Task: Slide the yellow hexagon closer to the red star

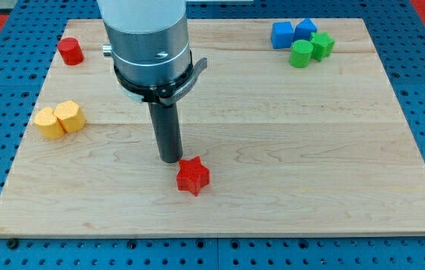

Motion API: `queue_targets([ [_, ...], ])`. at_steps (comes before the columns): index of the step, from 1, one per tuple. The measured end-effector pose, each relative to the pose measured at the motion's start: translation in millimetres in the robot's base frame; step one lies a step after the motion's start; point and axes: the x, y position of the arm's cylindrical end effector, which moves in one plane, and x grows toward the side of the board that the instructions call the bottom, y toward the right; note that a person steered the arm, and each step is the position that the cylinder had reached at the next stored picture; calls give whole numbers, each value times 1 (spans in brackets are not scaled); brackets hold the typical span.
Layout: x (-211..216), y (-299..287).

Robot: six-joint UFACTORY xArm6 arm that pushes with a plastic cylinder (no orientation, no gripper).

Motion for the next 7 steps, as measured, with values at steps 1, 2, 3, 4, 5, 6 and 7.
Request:
queue_targets([
  [1, 22, 10],
  [2, 13, 1],
  [3, -7, -45],
  [4, 15, -111],
  [5, -3, -190],
  [6, -32, -236],
  [7, -46, -222],
])
